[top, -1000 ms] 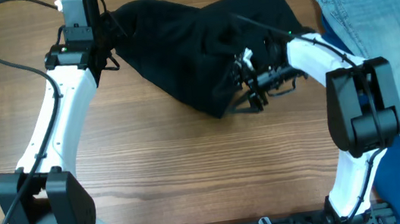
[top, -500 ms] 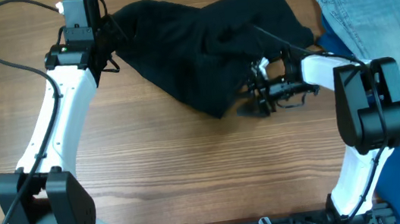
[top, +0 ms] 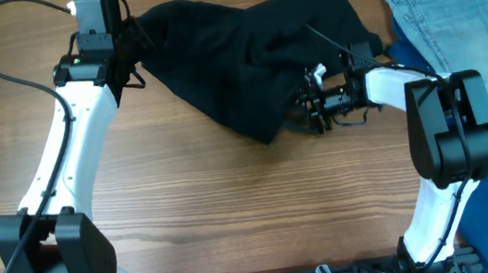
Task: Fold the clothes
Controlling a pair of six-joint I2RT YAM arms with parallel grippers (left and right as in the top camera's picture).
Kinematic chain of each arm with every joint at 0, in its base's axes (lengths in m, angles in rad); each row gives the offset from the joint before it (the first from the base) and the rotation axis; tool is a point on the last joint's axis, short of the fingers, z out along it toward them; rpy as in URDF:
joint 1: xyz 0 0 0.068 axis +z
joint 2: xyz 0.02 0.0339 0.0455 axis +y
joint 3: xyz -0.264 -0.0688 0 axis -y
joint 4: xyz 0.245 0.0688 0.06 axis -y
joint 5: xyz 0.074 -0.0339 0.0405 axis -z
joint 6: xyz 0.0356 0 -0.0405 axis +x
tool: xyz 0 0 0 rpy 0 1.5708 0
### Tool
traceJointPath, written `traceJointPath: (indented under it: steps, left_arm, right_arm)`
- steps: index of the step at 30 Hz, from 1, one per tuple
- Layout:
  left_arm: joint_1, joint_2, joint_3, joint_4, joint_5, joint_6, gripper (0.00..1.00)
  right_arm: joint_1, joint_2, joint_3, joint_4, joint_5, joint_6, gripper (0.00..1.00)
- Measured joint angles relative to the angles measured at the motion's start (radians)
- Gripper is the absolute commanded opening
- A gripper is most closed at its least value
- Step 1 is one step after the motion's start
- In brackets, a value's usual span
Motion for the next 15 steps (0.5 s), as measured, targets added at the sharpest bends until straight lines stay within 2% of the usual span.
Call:
traceJointPath:
  steps: [2, 3, 4, 5, 7, 9, 12, 15]
  left_arm:
    - [0.0, -0.004, 0.0, -0.002, 0.0, 0.006, 0.04]
    - [0.0, -0.005, 0.0, -0.004, 0.0, 0.006, 0.04]
    - [0.0, -0.005, 0.0, -0.005, 0.0, 0.006, 0.04]
    - [0.0, -0.006, 0.0, -0.006, 0.0, 0.006, 0.04]
    - [0.0, -0.006, 0.0, -0.006, 0.0, 0.007, 0.04]
    - [0.0, -0.006, 0.0, -0.006, 0.0, 0.01, 0.04]
    - [0.0, -0.006, 0.0, -0.01, 0.0, 0.014, 0.04]
    - [0.0, -0.006, 0.0, -0.013, 0.004, 0.029, 0.04]
  right_arm:
    - [0.008, 0.0, 0.0, 0.091, -0.007, 0.081, 0.51]
    - [0.018, 0.0, 0.0, 0.131, -0.005, 0.128, 0.5]
    - [0.027, 0.0, 0.001, 0.158, -0.006, 0.155, 0.6]
    - [0.045, 0.0, 0.002, 0.186, -0.004, 0.211, 0.76]
    - [0.072, 0.0, 0.002, 0.208, -0.003, 0.275, 0.78]
    - [0.106, 0.0, 0.002, 0.182, -0.005, 0.327, 0.75]
    - [0.103, 0.0, 0.003, 0.077, -0.01, 0.307, 0.7]
    - [0.08, 0.001, 0.003, 0.02, -0.012, 0.255, 0.72]
